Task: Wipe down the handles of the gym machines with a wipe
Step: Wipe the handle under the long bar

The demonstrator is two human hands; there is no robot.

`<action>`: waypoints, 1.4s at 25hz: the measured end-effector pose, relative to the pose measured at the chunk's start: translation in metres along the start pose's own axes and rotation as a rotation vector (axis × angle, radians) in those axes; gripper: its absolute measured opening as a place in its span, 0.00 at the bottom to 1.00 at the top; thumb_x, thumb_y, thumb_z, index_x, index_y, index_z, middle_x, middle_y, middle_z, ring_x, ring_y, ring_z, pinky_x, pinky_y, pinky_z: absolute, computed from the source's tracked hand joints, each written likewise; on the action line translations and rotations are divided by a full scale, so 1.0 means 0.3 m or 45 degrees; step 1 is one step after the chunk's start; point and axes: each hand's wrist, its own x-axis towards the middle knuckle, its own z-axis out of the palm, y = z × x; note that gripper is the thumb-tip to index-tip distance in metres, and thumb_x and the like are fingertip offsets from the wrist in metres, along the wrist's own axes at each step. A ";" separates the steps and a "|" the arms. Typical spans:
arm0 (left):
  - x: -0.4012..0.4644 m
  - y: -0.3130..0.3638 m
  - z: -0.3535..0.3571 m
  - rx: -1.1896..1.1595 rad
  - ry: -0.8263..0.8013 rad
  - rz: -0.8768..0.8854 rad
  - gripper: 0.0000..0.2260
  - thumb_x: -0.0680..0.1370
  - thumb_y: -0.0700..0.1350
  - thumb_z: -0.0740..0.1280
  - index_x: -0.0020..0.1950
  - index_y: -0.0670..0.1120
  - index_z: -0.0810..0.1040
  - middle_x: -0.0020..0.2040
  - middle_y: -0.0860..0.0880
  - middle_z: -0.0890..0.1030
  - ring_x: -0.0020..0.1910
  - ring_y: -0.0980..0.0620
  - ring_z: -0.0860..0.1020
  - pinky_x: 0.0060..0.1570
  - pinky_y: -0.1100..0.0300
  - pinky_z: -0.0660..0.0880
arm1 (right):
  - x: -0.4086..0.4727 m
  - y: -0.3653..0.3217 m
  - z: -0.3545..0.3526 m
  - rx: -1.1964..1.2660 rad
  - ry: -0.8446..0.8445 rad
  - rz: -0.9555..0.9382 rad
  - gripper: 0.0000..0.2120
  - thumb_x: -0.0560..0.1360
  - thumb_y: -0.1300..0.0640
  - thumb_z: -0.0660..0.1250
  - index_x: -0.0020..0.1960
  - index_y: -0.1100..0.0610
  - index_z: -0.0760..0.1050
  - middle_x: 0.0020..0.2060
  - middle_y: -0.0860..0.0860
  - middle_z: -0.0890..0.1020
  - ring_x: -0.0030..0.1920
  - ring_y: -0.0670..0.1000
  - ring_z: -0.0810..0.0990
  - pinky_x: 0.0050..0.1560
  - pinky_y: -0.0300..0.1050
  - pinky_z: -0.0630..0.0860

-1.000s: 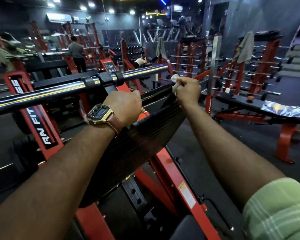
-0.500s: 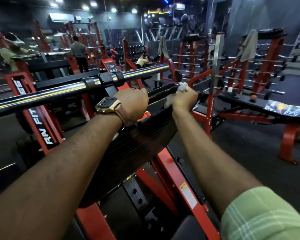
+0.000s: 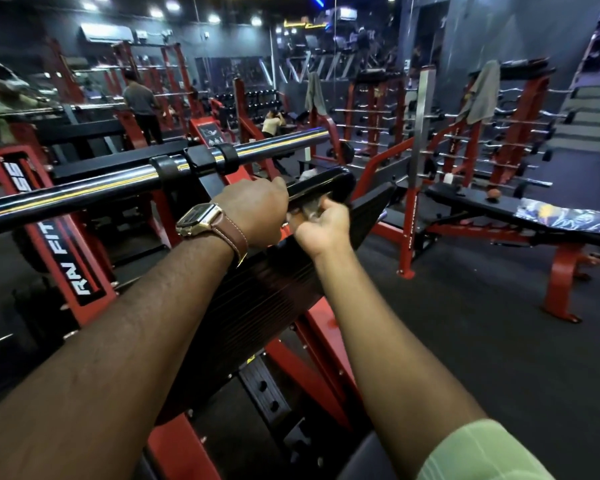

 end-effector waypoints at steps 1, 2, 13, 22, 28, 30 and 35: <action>0.000 -0.001 0.001 -0.001 0.009 0.005 0.13 0.75 0.44 0.68 0.53 0.44 0.65 0.34 0.50 0.65 0.34 0.47 0.69 0.32 0.54 0.67 | -0.033 0.045 -0.010 -0.008 -0.070 0.042 0.16 0.81 0.60 0.51 0.46 0.61 0.77 0.39 0.58 0.83 0.43 0.57 0.79 0.62 0.49 0.75; -0.001 -0.001 0.004 -0.003 0.011 0.004 0.13 0.75 0.45 0.67 0.53 0.44 0.65 0.34 0.50 0.65 0.35 0.47 0.70 0.33 0.54 0.67 | -0.054 0.059 -0.024 -0.048 -0.084 0.053 0.16 0.81 0.61 0.51 0.47 0.62 0.77 0.39 0.58 0.82 0.41 0.56 0.80 0.55 0.46 0.79; 0.034 0.006 -0.010 0.004 -0.090 -0.024 0.14 0.75 0.38 0.66 0.59 0.40 0.69 0.35 0.49 0.65 0.38 0.44 0.71 0.36 0.53 0.70 | -0.085 0.037 -0.070 -0.115 0.034 -0.340 0.10 0.77 0.72 0.62 0.43 0.61 0.78 0.30 0.53 0.80 0.28 0.46 0.78 0.28 0.35 0.74; 0.093 0.035 -0.005 0.127 -0.077 0.025 0.16 0.78 0.39 0.66 0.64 0.38 0.68 0.50 0.41 0.75 0.48 0.40 0.78 0.39 0.54 0.69 | 0.063 -0.205 -0.063 -1.635 0.022 -1.800 0.09 0.72 0.66 0.70 0.47 0.57 0.86 0.42 0.49 0.83 0.46 0.49 0.79 0.48 0.37 0.75; 0.110 0.045 -0.001 0.085 -0.075 0.035 0.18 0.77 0.39 0.68 0.64 0.38 0.68 0.52 0.40 0.76 0.49 0.39 0.78 0.39 0.53 0.69 | 0.121 -0.356 -0.039 -1.818 -0.059 -1.306 0.06 0.75 0.61 0.71 0.48 0.54 0.86 0.44 0.46 0.87 0.48 0.44 0.84 0.57 0.43 0.80; 0.121 0.048 0.002 0.072 -0.064 0.028 0.17 0.77 0.39 0.67 0.64 0.38 0.69 0.50 0.41 0.74 0.48 0.39 0.78 0.39 0.53 0.69 | 0.070 -0.328 -0.035 -1.904 -0.396 -1.437 0.09 0.72 0.66 0.71 0.49 0.58 0.86 0.46 0.49 0.87 0.49 0.45 0.85 0.54 0.38 0.79; 0.131 0.053 0.012 0.056 -0.034 0.013 0.15 0.77 0.38 0.67 0.62 0.39 0.69 0.48 0.41 0.74 0.41 0.44 0.71 0.39 0.53 0.68 | 0.168 -0.424 -0.011 -1.922 -0.259 -1.216 0.10 0.74 0.65 0.70 0.46 0.51 0.85 0.42 0.47 0.86 0.45 0.41 0.83 0.51 0.37 0.76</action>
